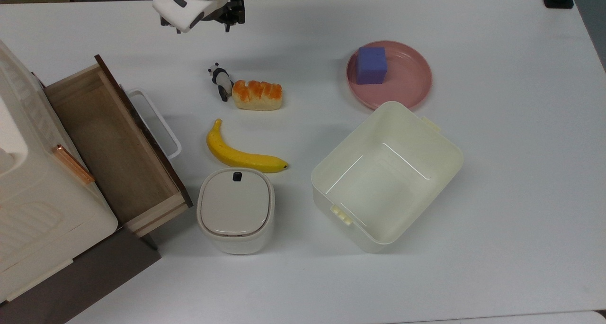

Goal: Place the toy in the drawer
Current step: 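Move the gripper over the panda toy beside the sushi toy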

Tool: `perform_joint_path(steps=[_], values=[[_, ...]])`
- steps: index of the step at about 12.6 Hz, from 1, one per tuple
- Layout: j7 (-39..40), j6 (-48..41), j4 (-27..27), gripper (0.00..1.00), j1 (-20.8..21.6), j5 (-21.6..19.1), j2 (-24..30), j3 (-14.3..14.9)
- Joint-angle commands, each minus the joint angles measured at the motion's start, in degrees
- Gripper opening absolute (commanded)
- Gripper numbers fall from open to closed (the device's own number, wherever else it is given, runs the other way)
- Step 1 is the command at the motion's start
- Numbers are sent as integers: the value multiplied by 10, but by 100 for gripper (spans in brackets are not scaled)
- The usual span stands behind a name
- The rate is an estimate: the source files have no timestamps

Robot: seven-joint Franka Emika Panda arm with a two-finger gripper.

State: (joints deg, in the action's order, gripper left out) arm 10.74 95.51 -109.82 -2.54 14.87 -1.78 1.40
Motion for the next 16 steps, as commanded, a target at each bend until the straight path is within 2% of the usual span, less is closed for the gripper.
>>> perform_joint_path(steps=[1,12,16], values=[[10,12,-12,100,3,8,13,4],[9,13,-16,100,0,6,14,4],[8,12,-26,100,2,6,-2,4]])
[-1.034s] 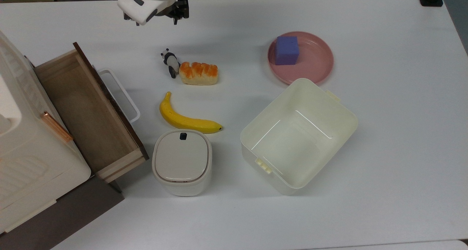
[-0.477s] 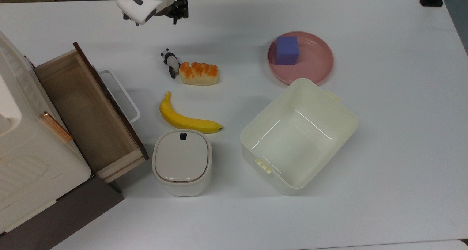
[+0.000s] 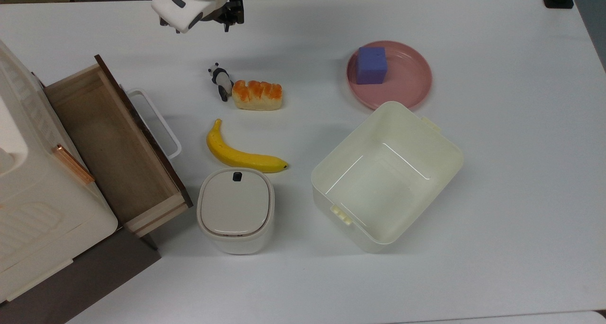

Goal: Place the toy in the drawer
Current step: 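Lower the gripper and close it on the black-and-white panda toy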

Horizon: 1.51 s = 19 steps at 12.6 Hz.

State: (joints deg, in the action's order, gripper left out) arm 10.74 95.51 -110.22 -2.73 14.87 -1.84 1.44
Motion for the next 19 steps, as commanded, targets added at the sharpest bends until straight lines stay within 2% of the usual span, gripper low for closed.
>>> perform_joint_path(steps=[1,8,11,15,17,18,19], values=[[7,13,-22,100,6,6,-10,3],[3,47,-18,99,9,19,-75,2],[-26,75,-34,100,11,63,-97,-19],[-60,79,-37,99,33,97,-126,-21],[-83,77,-35,93,34,103,-137,-27],[-89,76,-34,84,33,108,-141,-37],[-105,76,-32,82,32,111,-147,-37]])
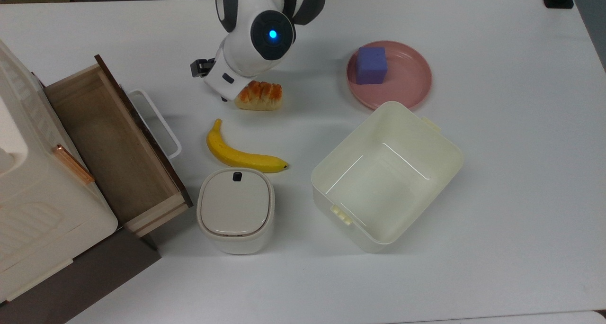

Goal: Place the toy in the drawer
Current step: 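Lower the gripper and close it on the black-and-white panda toy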

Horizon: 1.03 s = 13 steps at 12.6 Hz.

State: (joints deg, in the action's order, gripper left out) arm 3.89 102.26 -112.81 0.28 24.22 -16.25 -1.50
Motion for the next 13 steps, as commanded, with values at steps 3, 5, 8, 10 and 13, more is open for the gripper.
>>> perform_joint_path(steps=[3,5,8,10,13], values=[[-67,8,-3,49,2,23,-11,-9],[-68,11,15,24,-5,35,-17,-9],[-69,13,24,0,-8,39,-19,-9],[-70,12,29,0,-8,39,-16,-9],[-71,5,44,0,-8,31,0,-10]])
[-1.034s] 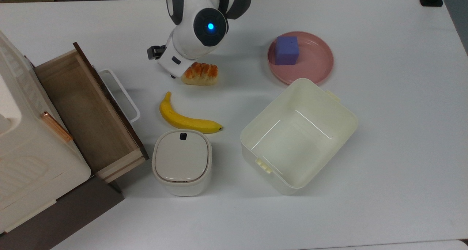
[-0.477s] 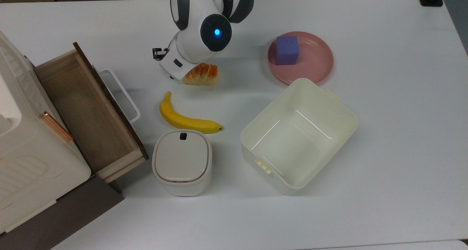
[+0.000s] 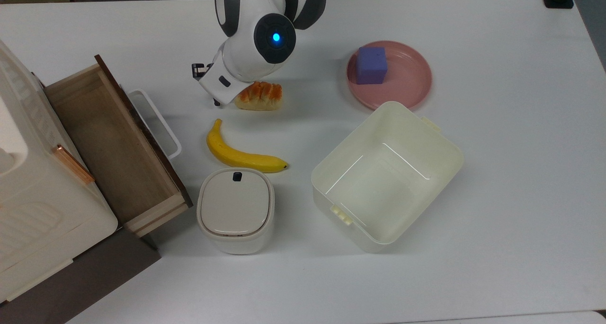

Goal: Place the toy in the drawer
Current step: 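Lift the panda toy and carry it over the open wooden drawer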

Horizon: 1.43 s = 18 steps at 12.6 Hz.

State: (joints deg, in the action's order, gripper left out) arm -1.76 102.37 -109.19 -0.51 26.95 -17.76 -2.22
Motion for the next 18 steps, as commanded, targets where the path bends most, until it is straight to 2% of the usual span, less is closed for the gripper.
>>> perform_joint_path(steps=[1,3,6,9,11,14,18], values=[[-16,4,8,0,0,3,19,-2],[-36,-1,30,0,0,-4,33,-3],[-70,-3,125,0,-3,-78,39,-2],[-120,6,195,0,-33,-107,37,5],[-141,66,205,0,-49,-133,39,16],[-208,129,222,0,-56,-133,38,46],[-246,170,229,0,-75,-132,37,59]])
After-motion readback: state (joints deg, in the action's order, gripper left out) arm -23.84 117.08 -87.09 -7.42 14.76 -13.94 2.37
